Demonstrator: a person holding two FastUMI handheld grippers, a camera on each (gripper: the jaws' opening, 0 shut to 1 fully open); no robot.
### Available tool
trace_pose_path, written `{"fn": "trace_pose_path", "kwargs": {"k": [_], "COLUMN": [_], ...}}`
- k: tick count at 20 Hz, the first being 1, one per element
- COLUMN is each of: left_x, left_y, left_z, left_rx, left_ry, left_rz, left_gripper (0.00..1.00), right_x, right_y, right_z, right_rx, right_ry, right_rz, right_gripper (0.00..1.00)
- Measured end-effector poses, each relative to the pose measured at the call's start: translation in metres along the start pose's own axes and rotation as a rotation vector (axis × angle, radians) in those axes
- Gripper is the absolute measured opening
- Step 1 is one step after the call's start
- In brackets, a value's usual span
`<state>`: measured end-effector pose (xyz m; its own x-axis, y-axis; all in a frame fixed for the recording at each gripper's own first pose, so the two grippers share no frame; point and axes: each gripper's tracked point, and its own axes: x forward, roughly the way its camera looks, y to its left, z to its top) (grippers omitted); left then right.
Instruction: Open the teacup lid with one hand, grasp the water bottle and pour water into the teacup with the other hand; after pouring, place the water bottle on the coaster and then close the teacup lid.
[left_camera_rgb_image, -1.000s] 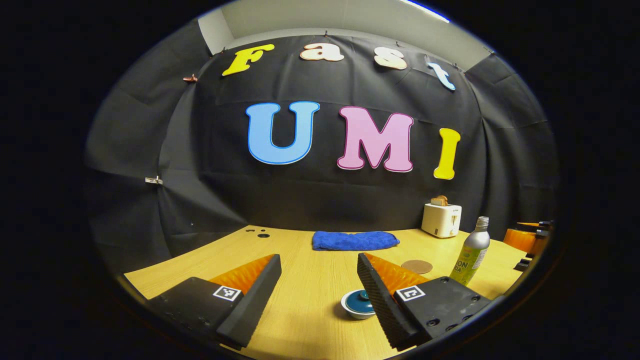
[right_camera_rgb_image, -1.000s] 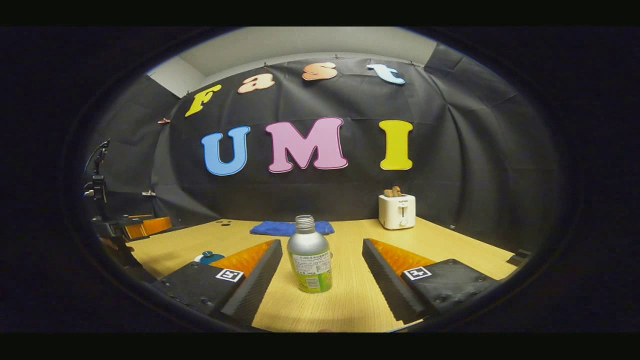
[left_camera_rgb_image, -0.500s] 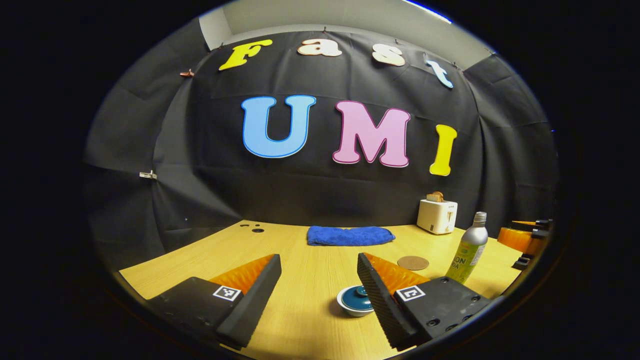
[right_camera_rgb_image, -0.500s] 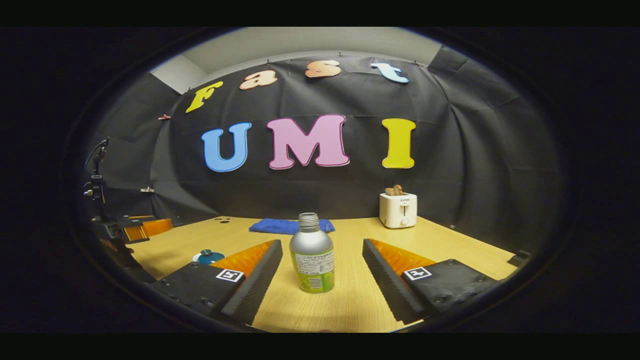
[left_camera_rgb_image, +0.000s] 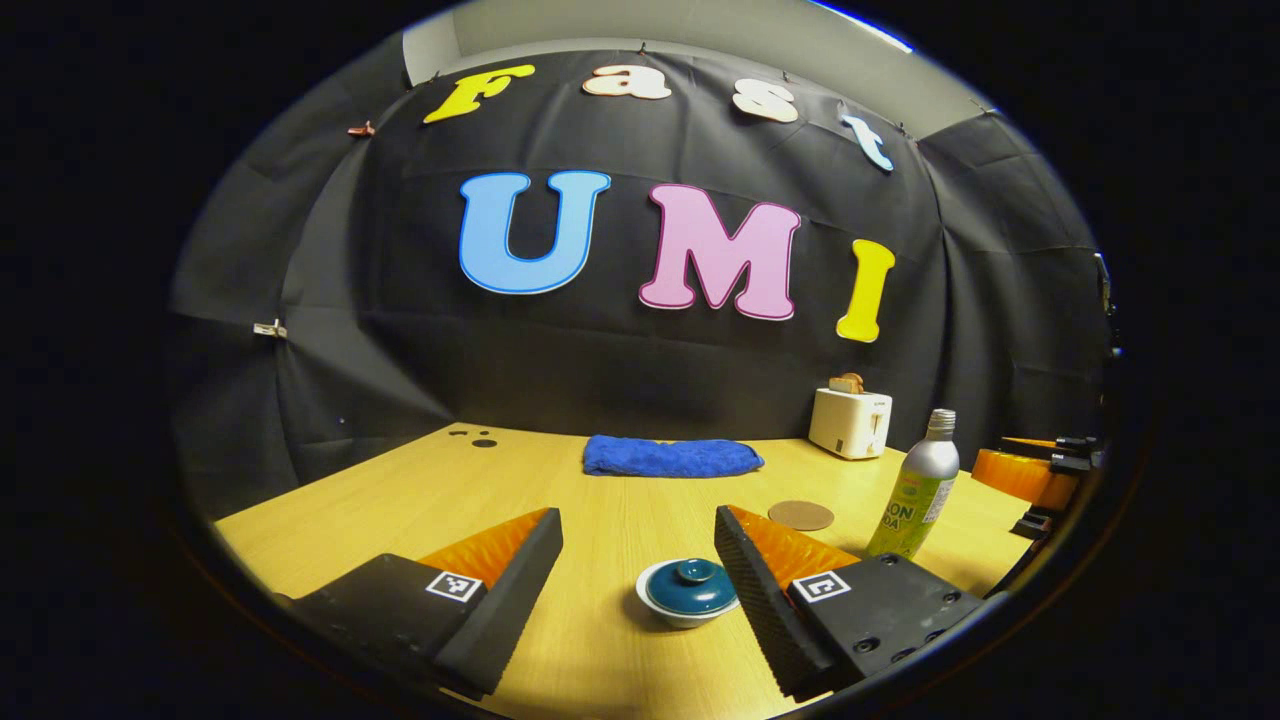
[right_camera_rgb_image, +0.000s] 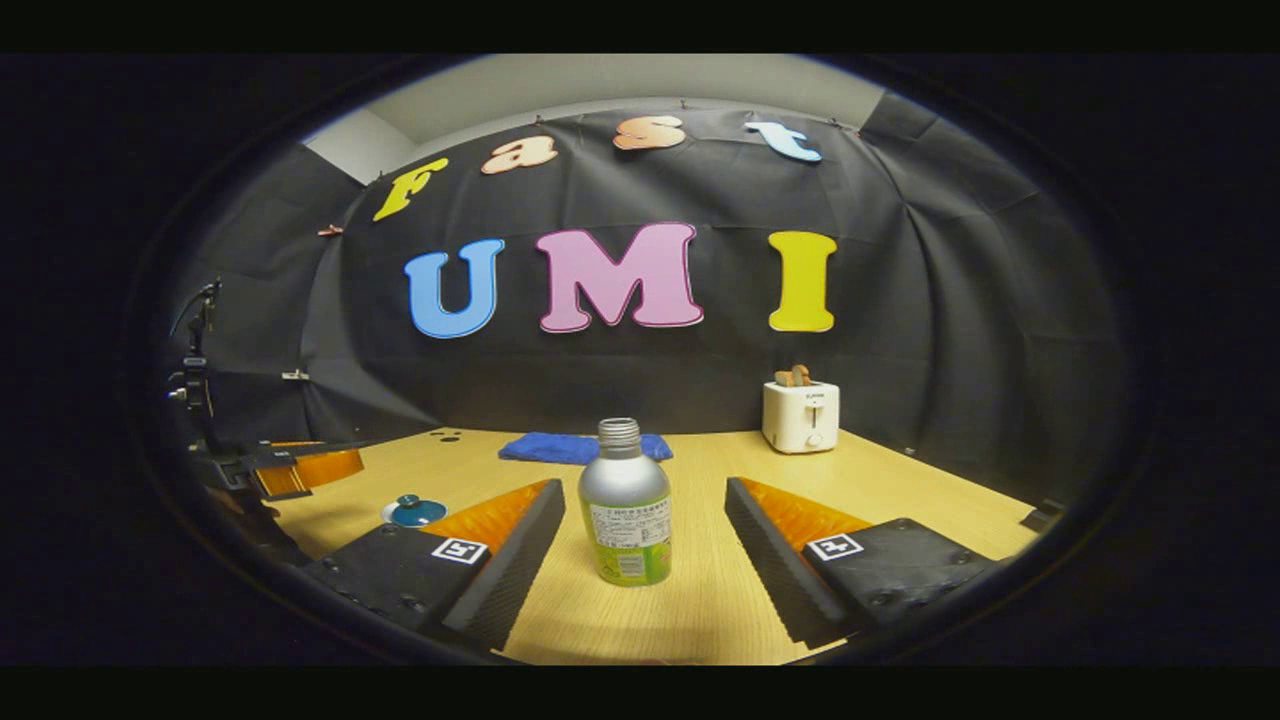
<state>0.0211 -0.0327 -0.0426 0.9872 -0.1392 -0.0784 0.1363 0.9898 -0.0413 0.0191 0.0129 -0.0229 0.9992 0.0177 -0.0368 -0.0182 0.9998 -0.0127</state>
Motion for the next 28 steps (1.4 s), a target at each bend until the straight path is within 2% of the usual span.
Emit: {"fn": "trace_pose_path", "kwargs": {"k": [6,13,19,20,23,26,28], "left_x": [0.017,0.045,0.055,0.057,0.059,0.062,0.062], "left_y": [-0.02,-0.032,-0.034,-0.034,-0.035,-0.035,-0.034], "left_z": [-0.028,-0.055,-0.06,-0.06,-0.063,-0.066,-0.069], "left_rx": [0.061,0.07,0.081,0.082,0.082,0.09,0.091], "left_ry": [0.064,0.148,0.16,0.163,0.182,0.208,0.219], "left_rz": [-0.041,-0.062,-0.068,-0.066,-0.063,-0.055,-0.049], "left_gripper": [0.97,0.96,0.86,0.8,0.72,0.61,0.59], "right_x": [0.003,0.009,0.013,0.014,0.016,0.019,0.02], "right_y": [-0.004,-0.014,-0.01,-0.01,-0.011,-0.011,-0.01], "right_z": [-0.014,-0.028,-0.038,-0.04,-0.044,-0.046,-0.047], "right_rx": [0.007,0.007,0.022,0.025,0.037,0.047,0.049], "right_ry": [0.023,0.051,0.073,0.076,0.084,0.094,0.095], "right_rz": [-0.01,-0.035,-0.026,-0.025,-0.022,-0.018,-0.016], "right_gripper": [1.0,1.0,1.0,1.0,1.0,1.0,1.0]}}
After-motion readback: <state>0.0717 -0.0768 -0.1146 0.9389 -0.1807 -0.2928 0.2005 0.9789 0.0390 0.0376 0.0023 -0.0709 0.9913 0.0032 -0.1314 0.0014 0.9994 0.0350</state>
